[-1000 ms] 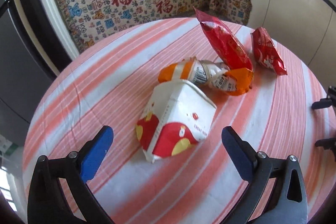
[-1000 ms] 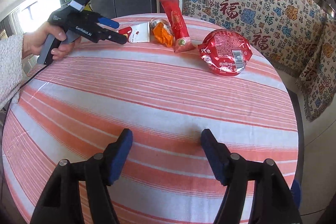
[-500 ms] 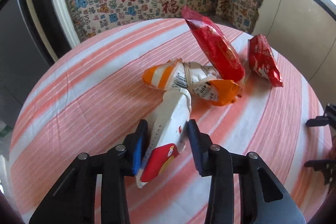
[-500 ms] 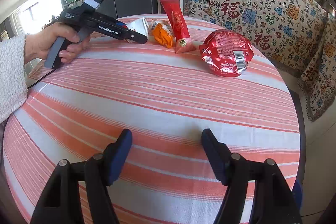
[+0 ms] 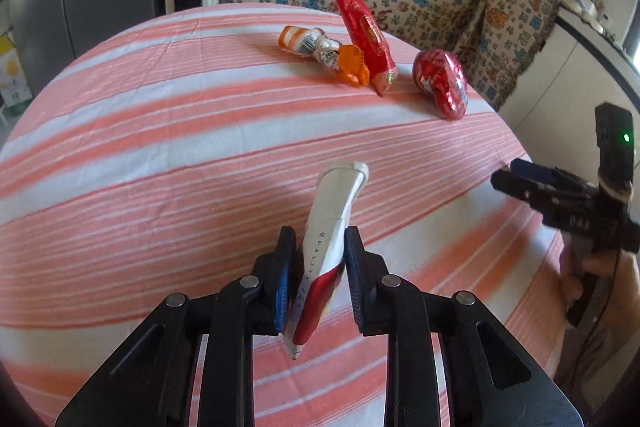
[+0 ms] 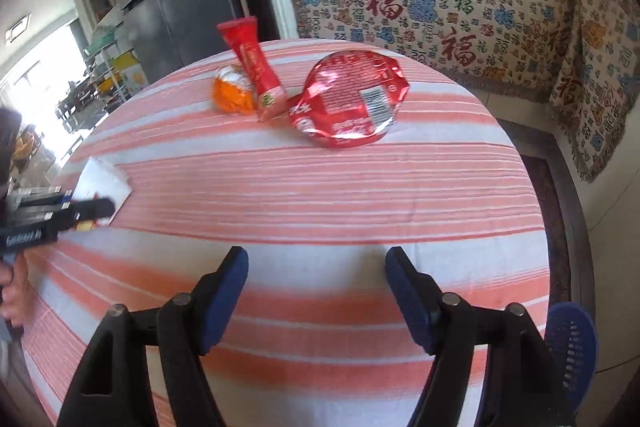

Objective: Collect trash
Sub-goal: 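Grasp the white-and-red packet with the left tool while the right tool grasps the red foil bag, then carry the packet and red foil bag in both tools over the blue wastebasket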

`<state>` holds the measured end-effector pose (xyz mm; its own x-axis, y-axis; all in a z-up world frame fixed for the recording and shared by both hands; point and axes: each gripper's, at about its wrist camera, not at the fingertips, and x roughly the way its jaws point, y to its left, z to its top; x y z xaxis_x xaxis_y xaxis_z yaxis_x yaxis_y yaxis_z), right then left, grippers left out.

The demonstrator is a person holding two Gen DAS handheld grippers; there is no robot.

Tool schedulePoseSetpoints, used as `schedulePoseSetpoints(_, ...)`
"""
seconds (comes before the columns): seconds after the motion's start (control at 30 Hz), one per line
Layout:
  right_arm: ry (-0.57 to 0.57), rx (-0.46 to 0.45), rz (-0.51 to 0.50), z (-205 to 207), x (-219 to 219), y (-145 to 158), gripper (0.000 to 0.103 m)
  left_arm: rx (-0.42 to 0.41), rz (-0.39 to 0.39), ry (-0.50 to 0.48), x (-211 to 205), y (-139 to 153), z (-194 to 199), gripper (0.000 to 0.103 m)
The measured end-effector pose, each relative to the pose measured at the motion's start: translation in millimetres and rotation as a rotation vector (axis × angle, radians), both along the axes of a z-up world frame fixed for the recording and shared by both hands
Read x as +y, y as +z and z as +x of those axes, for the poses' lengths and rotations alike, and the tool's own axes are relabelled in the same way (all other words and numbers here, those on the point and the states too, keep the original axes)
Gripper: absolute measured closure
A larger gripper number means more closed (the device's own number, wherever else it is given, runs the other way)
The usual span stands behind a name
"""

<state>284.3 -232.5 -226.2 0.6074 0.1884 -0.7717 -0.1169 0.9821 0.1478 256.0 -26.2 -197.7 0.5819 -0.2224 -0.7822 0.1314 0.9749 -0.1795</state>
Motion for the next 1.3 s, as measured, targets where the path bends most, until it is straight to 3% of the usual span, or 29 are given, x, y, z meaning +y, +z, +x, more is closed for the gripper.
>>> schedulePoseSetpoints(0.03, -0.031, 0.006, 0.005, 7.9, -4.4, 1.1, 0.014, -0.016, 0.013, -0.002, -1.4, -1.3, -1.5, 0.079)
schedulePoseSetpoints(0.1, -0.055, -0.007, 0.04, 24.1, -11.5, 6.2, 0.012, -0.021, 0.036, -0.01, -5.5, -1.3, -0.5, 0.078)
schedulePoseSetpoints(0.17, -0.056, -0.012, 0.084, 42.6, -14.8, 10.5, 0.0, -0.023, 0.036, -0.017, -6.8, -2.5, 1.4, 0.077)
schedulePoseSetpoints(0.37, -0.122, 0.04, 0.11, 101.9, -5.2, 11.3, 0.0, -0.016, -0.044, -0.005, 4.0, -3.9, 8.2, 0.078)
schedulePoseSetpoints(0.53, -0.191, 0.126, 0.102, 133.9, -1.8, -3.0, 0.0, -0.022, -0.011, -0.013, 0.4, -3.6, 8.2, 0.077)
schedulePoseSetpoints(0.57, -0.196, 0.13, 0.08, 134.7, -1.1, -3.7, 0.008, -0.021, -0.009, -0.012, 0.1, -3.3, 7.9, 0.077)
schedulePoseSetpoints(0.6, -0.206, 0.131, 0.057, 133.3, -0.9, -1.4, 0.023, -0.019, -0.011, -0.011, 0.3, -2.9, 9.2, 0.077)
schedulePoseSetpoints(0.63, -0.225, 0.133, 0.041, 130.0, -1.9, 1.8, 0.025, -0.018, -0.012, -0.008, 0.5, -2.7, 9.3, 0.078)
schedulePoseSetpoints(0.73, -0.222, 0.131, 0.082, 114.1, -7.9, 11.8, 0.026, -0.013, -0.025, -0.006, -1.9, -2.3, 8.7, 0.078)
schedulePoseSetpoints(0.97, -0.136, 0.082, 0.046, 52.0, -19.7, 37.8, 0.028, -0.009, -0.014, -0.053, -25.7, -1.5, -1.4, 0.079)
schedulePoseSetpoints(1.1, -0.105, 0.096, 0.023, 17.0, -27.7, 33.4, 0.028, 0.002, -0.026, -0.066, -41.0, 0.5, -10.6, 0.079)
schedulePoseSetpoints(1.3, -0.104, 0.088, 0.077, -31.6, -35.8, 33.1, 0.028, -0.018, -0.046, -0.087, -60.8, 16.6, -26.2, 0.079)
